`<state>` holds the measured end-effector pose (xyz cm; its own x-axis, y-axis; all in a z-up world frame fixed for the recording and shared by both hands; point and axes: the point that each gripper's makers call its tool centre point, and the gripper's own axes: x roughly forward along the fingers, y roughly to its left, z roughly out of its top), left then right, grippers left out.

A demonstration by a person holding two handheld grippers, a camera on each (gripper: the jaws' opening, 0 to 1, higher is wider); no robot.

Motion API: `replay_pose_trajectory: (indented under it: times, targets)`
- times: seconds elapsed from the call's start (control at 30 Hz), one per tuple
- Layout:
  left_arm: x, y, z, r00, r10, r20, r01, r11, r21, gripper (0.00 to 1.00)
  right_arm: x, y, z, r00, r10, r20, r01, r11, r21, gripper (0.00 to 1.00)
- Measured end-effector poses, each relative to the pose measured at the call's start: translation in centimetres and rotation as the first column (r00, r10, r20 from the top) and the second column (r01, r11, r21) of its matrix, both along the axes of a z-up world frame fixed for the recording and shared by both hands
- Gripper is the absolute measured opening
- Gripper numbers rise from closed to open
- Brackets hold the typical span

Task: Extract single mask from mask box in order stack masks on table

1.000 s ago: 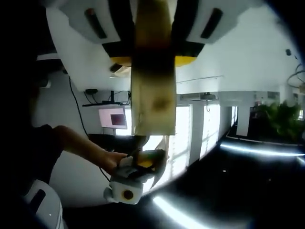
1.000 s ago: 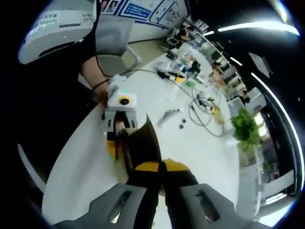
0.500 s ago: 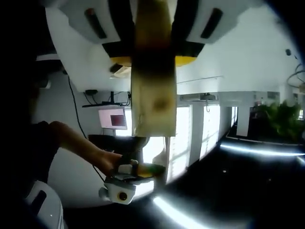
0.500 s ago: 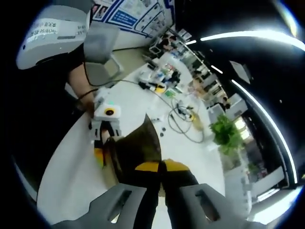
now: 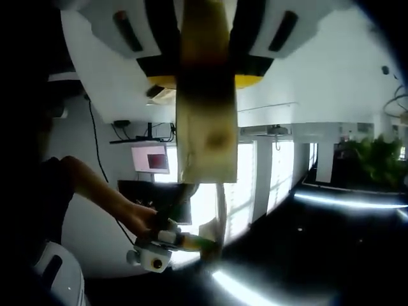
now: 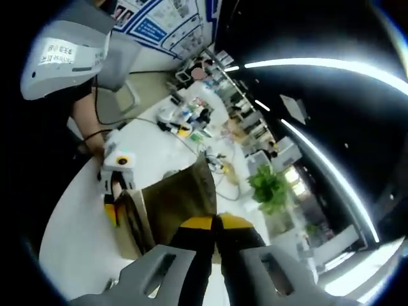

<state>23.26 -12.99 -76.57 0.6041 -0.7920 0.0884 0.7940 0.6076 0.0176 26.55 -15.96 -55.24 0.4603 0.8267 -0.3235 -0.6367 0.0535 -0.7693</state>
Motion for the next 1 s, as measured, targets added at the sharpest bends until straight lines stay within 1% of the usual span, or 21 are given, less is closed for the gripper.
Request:
replay_pose_trajectory:
  times: [0.07, 0.13, 0.27, 0.43, 0.63, 0.73, 0.77, 0.83, 0.9, 0.93, 0.97, 1.0]
  targets:
    - [0.0, 0.0, 0.0, 1.000, 0.000, 0.000, 0.000, 1.000, 0.000, 0.31, 0.0, -0.2, 0.4, 1.000, -0.008, -0.001, 0.008, 1.000, 0.023, 0.00]
    - [0.0, 0.0, 0.0, 1.000, 0.001, 0.000, -0.001, 1.000, 0.001, 0.31, 0.1, -0.4, 1.0, 1.000, -0.019, 0.012, 0.018, 0.999, 0.046, 0.00]
    - [0.0, 0.0, 0.0, 1.000, 0.001, 0.000, -0.001, 1.000, 0.000, 0.31, 0.3, -0.6, 2.0, 0.999, -0.032, 0.035, 0.029, 0.997, 0.068, 0.00]
    - [0.0, 0.0, 0.0, 1.000, 0.002, 0.001, -0.002, 1.000, 0.002, 0.31, 0.8, -1.6, 3.3, 0.996, -0.057, 0.064, 0.050, 0.994, 0.098, 0.00]
    - [0.0, 0.0, 0.0, 1.000, 0.002, 0.001, -0.002, 1.000, 0.003, 0.31, 1.2, -2.6, 4.3, 0.993, -0.097, 0.073, 0.087, 0.987, 0.137, 0.00]
    - [0.0, 0.0, 0.0, 1.000, 0.001, 0.001, -0.001, 1.000, 0.002, 0.31, 1.6, -3.1, 4.5, 0.988, -0.132, 0.081, 0.119, 0.982, 0.147, 0.00]
    - [0.0, 0.0, 0.0, 1.000, 0.001, 0.001, -0.001, 1.000, 0.002, 0.31, 1.8, -3.3, 4.6, 0.984, -0.152, 0.094, 0.137, 0.980, 0.148, 0.00]
    - [0.0, 0.0, 0.0, 1.000, 0.002, 0.001, -0.002, 1.000, 0.003, 0.31, 2.1, -3.7, 4.8, 0.979, -0.179, 0.102, 0.162, 0.974, 0.159, 0.00]
    - [0.0, 0.0, 0.0, 1.000, 0.002, 0.001, -0.002, 1.000, 0.003, 0.31, 2.6, -4.4, 5.0, 0.970, -0.221, 0.106, 0.201, 0.965, 0.169, 0.00]
    - [0.0, 0.0, 0.0, 1.000, 0.002, 0.002, -0.002, 1.000, 0.003, 0.31, 2.8, -4.7, 4.9, 0.964, -0.240, 0.117, 0.220, 0.962, 0.160, 0.00]
    - [0.0, 0.0, 0.0, 1.000, 0.002, 0.002, -0.002, 1.000, 0.003, 0.31, 2.9, -4.8, 4.8, 0.963, -0.247, 0.112, 0.227, 0.960, 0.161, 0.00]
    - [0.0, 0.0, 0.0, 1.000, 0.002, 0.002, -0.002, 1.000, 0.003, 0.31, 3.1, -5.0, 4.8, 0.957, -0.265, 0.115, 0.245, 0.956, 0.164, 0.00]
